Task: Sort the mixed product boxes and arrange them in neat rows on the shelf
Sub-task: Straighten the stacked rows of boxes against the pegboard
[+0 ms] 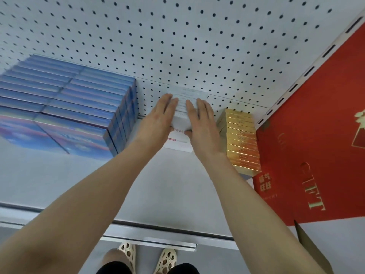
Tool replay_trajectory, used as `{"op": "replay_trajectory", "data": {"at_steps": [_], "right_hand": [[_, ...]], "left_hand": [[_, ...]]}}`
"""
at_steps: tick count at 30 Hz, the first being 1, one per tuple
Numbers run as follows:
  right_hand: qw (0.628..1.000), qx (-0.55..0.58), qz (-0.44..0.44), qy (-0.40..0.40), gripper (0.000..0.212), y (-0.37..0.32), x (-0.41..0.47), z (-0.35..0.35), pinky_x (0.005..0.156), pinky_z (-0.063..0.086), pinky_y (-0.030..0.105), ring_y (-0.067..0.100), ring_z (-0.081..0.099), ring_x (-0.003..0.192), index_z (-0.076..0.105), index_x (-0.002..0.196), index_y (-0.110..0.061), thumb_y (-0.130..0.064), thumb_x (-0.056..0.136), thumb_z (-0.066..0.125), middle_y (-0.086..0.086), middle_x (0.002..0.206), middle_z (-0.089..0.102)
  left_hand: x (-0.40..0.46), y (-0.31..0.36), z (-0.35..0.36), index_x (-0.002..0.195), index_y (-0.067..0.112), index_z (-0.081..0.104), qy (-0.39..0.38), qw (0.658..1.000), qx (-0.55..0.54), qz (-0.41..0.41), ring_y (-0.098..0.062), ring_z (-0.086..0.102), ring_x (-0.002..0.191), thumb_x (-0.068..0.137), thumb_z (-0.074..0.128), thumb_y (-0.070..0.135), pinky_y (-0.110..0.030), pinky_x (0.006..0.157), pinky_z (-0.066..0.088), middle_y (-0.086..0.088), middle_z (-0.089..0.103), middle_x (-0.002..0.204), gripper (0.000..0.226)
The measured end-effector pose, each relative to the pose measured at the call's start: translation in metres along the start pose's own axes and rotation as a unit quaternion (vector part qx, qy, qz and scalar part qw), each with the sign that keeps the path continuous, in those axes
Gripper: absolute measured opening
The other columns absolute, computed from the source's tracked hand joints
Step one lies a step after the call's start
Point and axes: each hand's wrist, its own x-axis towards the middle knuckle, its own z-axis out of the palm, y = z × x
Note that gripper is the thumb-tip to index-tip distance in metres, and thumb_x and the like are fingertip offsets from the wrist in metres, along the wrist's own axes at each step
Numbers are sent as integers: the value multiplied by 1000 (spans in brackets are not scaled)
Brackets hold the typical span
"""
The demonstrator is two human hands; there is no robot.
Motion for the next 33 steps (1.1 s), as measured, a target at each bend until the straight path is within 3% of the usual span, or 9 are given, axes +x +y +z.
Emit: {"op": "replay_trajectory", "data": {"at_steps": [5, 9, 15, 18, 20, 22, 26, 29, 33], "right_hand": [[999, -21, 17, 24, 78, -6, -9, 1, 113, 37, 41, 31, 21, 147, 30, 152, -12, -18, 87, 72, 15, 156, 30], [998, -53, 38, -20, 88, -17, -7, -9, 119, 27, 41, 31, 15, 149, 24, 152, -13, -20, 82, 77, 14, 159, 24], [981, -114, 133, -82, 98, -54, -4, -28, 123, 0, 50, 39, -6, 150, 5, 157, -18, -8, 84, 70, 14, 164, 0], [994, -12, 110, 5, 85, -106, 0, -36, 122, 10, 49, 37, 4, 151, 19, 156, -12, 7, 80, 52, 17, 162, 13], [993, 65, 54, 84, 66, -155, 3, -29, 115, 29, 53, 40, 28, 145, 40, 147, -6, -2, 82, 42, 20, 153, 35], [990, 94, 13, 103, 52, -203, 7, -14, 107, 40, 54, 40, 43, 135, 52, 139, -6, -28, 93, 39, 21, 144, 47], [998, 14, 13, 59, 90, -262, 14, 13, 105, 37, 53, 39, 50, 130, 55, 138, -13, -76, 75, 42, 21, 141, 51], [997, -67, 32, -1, 104, -276, 19, 21, 109, 29, 58, 40, 44, 133, 47, 144, -19, -78, 60, 64, 20, 145, 46], [995, -96, 36, -5, 108, -280, 29, 25, 106, 36, 55, 39, 52, 126, 53, 138, -18, -61, 46, 89, 19, 137, 54]], "left_hand": [[-1, 2, -12, 145, 5, 35, -13, 999, 29, 17, -32, 41, 134, 75, 80, 11, -37, 85, 52, -15, 34, 151, 83], [-3, -5, -29, 152, 11, 19, -36, 994, 82, 63, -34, 9, 149, 80, 75, 11, -41, 116, 26, -12, 21, 157, 91], [-44, -62, -80, 135, 9, 51, 78, 982, 52, 163, -37, 27, 144, 76, 78, 23, -50, 119, 19, -15, 44, 145, 66], [-66, -121, -106, 132, 7, 55, 154, 977, 17, 148, -37, 34, 140, 81, 69, 42, -52, 117, 24, -16, 50, 140, 64], [-80, -164, -122, 134, 5, 54, 163, 979, 15, 123, -38, 35, 140, 83, 60, 53, -54, 115, 26, -17, 51, 139, 70], [-92, -207, -134, 137, 5, 50, 140, 985, 32, 100, -39, 34, 140, 81, 56, 62, -55, 114, 25, -18, 49, 140, 80], [-103, -273, -153, 147, 10, 36, -7, 991, 114, 76, -41, 34, 139, 58, 78, 65, -62, 111, 26, -18, 44, 146, 113], [-100, -289, -157, 150, 19, 33, -94, 977, 167, 89, -38, 35, 139, 50, 92, 44, -60, 109, 29, -13, 40, 149, 119], [-90, -293, -149, 147, 18, 40, -86, 976, 162, 114, -38, 39, 137, 45, 95, 30, -57, 107, 32, -13, 43, 149, 116]]}}
